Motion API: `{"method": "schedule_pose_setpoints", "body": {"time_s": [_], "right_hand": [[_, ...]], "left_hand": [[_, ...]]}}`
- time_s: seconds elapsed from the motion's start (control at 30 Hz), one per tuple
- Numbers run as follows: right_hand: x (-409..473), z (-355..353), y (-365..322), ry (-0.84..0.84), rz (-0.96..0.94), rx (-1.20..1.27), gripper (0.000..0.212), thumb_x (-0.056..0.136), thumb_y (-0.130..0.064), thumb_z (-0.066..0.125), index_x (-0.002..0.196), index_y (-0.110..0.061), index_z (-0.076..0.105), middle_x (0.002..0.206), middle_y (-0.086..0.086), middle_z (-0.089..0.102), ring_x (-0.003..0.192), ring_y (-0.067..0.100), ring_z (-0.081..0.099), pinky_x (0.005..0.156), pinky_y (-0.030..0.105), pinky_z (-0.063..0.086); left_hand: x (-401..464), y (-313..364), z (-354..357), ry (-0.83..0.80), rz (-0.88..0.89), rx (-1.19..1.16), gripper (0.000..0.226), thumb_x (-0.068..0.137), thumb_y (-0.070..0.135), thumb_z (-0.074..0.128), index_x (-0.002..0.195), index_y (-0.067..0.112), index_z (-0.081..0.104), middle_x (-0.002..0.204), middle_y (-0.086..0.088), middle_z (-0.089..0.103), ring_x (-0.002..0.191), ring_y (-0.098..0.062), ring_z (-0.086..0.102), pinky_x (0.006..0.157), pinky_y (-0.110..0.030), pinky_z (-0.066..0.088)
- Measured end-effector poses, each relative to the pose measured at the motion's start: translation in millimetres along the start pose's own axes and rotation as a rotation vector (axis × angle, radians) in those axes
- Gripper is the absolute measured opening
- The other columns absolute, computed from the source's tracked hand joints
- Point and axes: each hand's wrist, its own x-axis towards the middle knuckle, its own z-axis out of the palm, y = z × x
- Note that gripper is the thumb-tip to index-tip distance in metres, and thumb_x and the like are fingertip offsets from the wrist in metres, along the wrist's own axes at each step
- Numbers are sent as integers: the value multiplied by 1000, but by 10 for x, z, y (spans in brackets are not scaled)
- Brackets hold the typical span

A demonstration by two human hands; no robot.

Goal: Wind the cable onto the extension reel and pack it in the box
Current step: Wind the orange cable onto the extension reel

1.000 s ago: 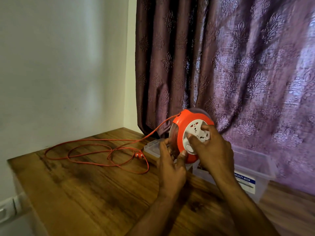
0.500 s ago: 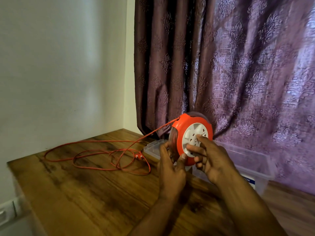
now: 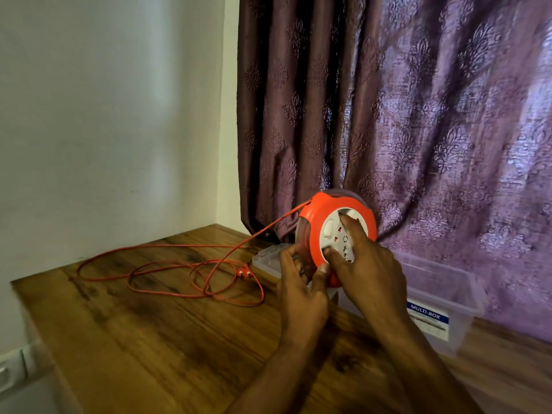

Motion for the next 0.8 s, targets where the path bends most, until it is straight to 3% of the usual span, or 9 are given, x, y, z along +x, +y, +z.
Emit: {"method": "schedule_pose_setpoints", "body": {"time_s": [0.1,0.2,0.3,0.37,0.47,0.57,0.67,0.73,0.8], "right_hand": [[31,5,40,54,95,50,65,78,-64,58,135,-53,29,103,8,69,101,36,60,78,41,51],[77,18,32,37,222,343,59,78,-60,64,131,-46,45,112,5,69,97,34,64,76,46,56],[89,49,-4,-15,349,740,53,83,-45,69,132,-32,53,96,6,72,44,21,56,41,26,44],[93,76,-20,-46,437,908,52,86,-40,68,129,-15,53,76,4,72,26,12,40,32,17,29],[95,67,-36,-75,537,1033,47,88,-39,65,113,-1,57,59,-2,68,23,9,35,31,13,24],[94,34,-42,-117,547,1063,35,89,-38,64,100,-5,58,60,-2,69,23,9,35,34,11,24],[81,34,-54,-130,491,1018,33,91,-32,63,106,-4,56,65,-1,73,25,10,37,32,12,25],[76,21,-70,-71,449,901,36,90,-31,64,116,-7,56,74,3,75,30,14,45,35,19,36],[51,7,-72,20,314,600,40,88,-34,66,123,-19,55,87,1,74,54,24,64,56,36,54]], "left_hand": [[1,17,-3,5,24,13,37,89,3,65,118,20,50,105,13,69,93,9,67,77,-8,52],[2,25,-23,12,27,9,41,88,1,66,121,18,49,106,14,67,93,12,66,78,-7,51],[6,39,-41,17,36,1,45,87,2,67,125,18,48,109,13,65,94,14,64,80,-8,52],[0,54,-44,2,37,-14,48,87,-2,66,126,20,49,112,16,63,95,16,63,80,-7,50],[-4,62,-33,-24,40,3,52,87,-6,64,130,19,52,116,11,64,97,18,61,82,-4,47],[11,63,-34,-18,48,18,49,86,-6,64,124,24,54,111,14,64,94,20,60,81,-3,47],[25,59,-51,8,36,0,47,87,-5,64,120,28,53,111,12,66,98,11,64,86,-11,51],[49,46,-63,33,17,-26,47,88,-3,64,124,25,53,116,7,66,103,5,65,90,-17,53],[66,42,-71,55,18,-29,48,87,-4,64,120,30,52,111,15,65,97,14,63,85,-10,51]]}}
